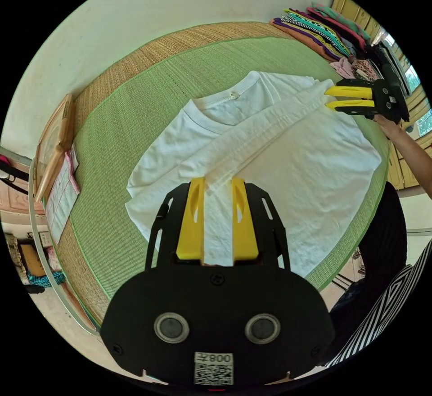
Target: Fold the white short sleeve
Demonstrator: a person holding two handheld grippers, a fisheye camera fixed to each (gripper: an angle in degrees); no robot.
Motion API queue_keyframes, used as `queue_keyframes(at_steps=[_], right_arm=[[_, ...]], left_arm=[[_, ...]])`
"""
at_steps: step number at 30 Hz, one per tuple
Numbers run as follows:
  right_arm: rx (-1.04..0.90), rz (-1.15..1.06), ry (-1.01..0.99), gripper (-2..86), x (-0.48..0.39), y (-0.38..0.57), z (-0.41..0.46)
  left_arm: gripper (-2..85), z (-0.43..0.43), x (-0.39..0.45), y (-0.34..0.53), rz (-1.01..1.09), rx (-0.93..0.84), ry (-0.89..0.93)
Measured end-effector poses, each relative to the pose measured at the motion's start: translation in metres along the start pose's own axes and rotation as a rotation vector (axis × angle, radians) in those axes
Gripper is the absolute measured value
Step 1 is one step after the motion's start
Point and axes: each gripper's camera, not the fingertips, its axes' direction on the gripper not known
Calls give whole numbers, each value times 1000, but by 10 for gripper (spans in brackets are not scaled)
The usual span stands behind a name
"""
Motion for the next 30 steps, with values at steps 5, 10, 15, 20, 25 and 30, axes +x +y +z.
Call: queue_keyframes(at_steps=[5,10,15,20,25,30], right_arm=[[8,6,32,64,-12,-18,-2],[23,25,41,35,-15,-34,-8],[92,94,126,4,3,-53,-18],[52,146,-88,27,35,-74,-13],[117,57,-222,76,6,-68,-28],[89,-48,-102,78,-46,-61,-15]], left_arm=[[68,-4,19,-20,3,16,-21],[50,-7,31,-41,6,23,-44],[34,-18,28,-74,-21,52,-127],[46,-21,9,-95,-115,75,-25],[82,-23,33,-84,-25,135,147],[88,-5,70,-69,67,70,76]])
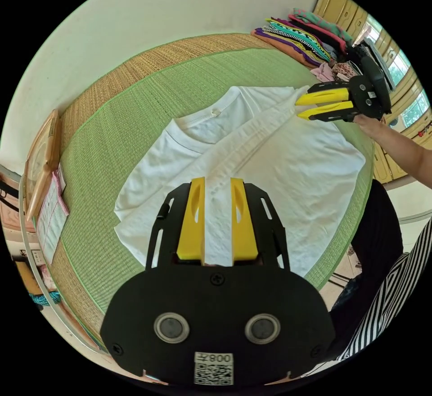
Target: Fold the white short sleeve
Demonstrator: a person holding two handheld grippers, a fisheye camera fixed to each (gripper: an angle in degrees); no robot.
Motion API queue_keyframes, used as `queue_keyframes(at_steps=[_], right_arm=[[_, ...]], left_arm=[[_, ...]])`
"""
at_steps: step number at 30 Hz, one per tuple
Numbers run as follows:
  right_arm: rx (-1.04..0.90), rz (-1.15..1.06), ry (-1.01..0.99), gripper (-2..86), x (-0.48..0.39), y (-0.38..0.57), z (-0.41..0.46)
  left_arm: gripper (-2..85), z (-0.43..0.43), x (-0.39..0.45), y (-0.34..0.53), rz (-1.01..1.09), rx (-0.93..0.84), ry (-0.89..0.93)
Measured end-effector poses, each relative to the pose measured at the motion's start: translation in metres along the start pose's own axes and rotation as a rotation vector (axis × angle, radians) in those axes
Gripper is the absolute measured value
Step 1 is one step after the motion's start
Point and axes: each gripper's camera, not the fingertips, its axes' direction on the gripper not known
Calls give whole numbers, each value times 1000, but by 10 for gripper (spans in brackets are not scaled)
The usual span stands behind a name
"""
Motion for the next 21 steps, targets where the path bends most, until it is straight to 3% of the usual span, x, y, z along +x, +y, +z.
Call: queue_keyframes(at_steps=[17,21], right_arm=[[28,81,179,1,37,-17,11],[-15,140,88,9,71,-20,15]], left_arm=[[62,-4,-22,-37,-14,30,-189],[62,-9,-49,-45,-104,40,-174]])
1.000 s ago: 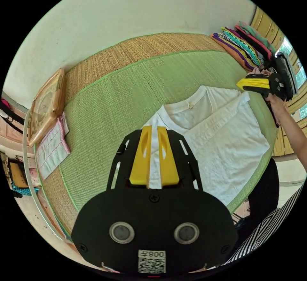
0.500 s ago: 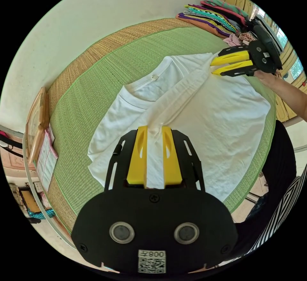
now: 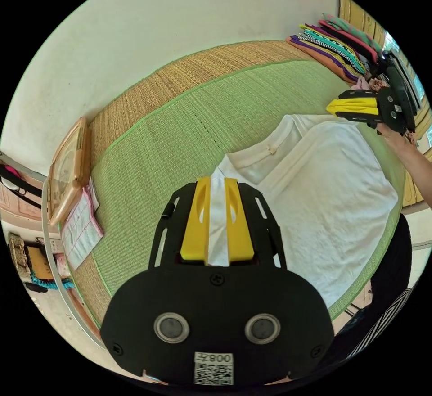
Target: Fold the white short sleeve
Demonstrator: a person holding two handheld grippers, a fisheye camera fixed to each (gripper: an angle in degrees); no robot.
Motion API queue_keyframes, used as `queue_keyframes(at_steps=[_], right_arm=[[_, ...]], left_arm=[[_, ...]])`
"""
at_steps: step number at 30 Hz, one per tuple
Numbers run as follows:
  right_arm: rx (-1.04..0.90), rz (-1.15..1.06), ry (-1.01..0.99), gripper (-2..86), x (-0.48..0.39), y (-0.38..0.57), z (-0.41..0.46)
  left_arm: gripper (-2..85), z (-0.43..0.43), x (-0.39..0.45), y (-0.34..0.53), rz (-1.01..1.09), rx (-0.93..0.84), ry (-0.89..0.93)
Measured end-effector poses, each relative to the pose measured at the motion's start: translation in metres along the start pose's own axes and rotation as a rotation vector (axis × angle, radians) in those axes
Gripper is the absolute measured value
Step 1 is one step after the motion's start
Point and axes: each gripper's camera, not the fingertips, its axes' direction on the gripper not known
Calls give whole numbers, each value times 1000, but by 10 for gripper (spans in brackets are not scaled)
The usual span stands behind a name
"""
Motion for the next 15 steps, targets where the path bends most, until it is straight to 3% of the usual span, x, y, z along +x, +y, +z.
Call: queue_keyframes(at_steps=[3,6,11,15], right_arm=[[39,36,-108,26,14,6,-13],[94,31,-96,37,8,21,-29],[84,-14,-39,55,-1,34,-25],[48,1,-153,89,13,33,-17]], left_arm=[[63,-12,-12,11,-45,67,86],[71,-21,-7,31,-27,93,138],[93,-22,1,54,28,60,180],[104,-21,-5,59,22,49,254]])
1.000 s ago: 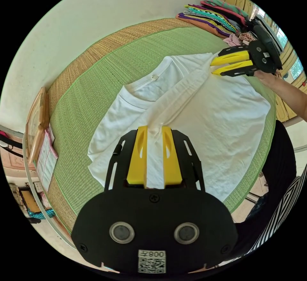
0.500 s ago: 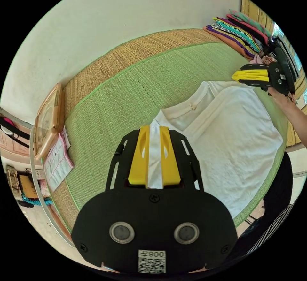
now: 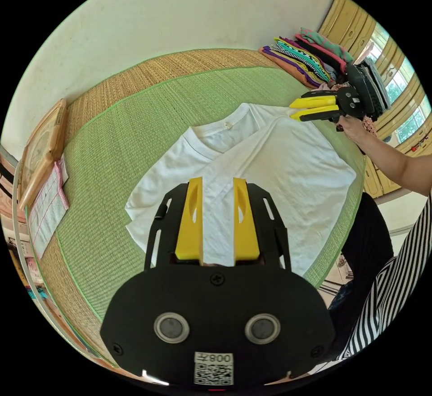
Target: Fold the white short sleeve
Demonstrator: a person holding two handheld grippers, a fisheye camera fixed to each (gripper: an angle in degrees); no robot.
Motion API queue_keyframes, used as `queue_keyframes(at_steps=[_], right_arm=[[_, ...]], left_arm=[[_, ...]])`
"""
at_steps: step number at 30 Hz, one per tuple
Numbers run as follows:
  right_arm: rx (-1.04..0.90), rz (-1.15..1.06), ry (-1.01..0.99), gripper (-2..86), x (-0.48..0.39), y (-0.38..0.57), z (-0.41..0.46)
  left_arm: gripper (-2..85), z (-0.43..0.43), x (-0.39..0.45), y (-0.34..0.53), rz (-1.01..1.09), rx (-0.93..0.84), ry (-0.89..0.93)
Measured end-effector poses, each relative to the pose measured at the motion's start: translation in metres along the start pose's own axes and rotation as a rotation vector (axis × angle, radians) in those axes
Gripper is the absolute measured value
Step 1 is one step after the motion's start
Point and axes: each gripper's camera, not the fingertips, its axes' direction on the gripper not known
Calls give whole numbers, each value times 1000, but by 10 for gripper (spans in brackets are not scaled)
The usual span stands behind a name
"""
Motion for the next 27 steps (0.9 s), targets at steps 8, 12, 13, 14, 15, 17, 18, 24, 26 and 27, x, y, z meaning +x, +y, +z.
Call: queue_keyframes(at_steps=[8,12,13,14,15,17,18,24,26,27], right_arm=[[18,-55,-42,91,-7,12,-5],[-8,-69,44,83,-7,12,5],[-10,-64,45,79,-5,11,6],[-20,-52,49,69,-1,9,9],[-27,-38,53,56,4,8,11],[-24,-23,52,32,10,7,10],[-18,-20,59,18,14,7,8],[-3,-2,120,0,33,-1,2],[-7,18,111,-1,44,-6,1],[-26,30,94,-1,52,-10,3]], left_arm=[[104,15,17,6,66,-78,-10],[79,17,21,4,74,-76,-97],[75,17,22,4,75,-78,-105],[64,17,23,2,81,-81,-131],[50,16,25,1,81,-80,-171],[36,14,26,-1,92,-75,-191],[28,13,26,-3,95,-72,-195],[13,4,18,-17,86,-40,-237],[12,1,12,-24,78,-33,-242],[12,2,6,-30,66,-40,-234]])
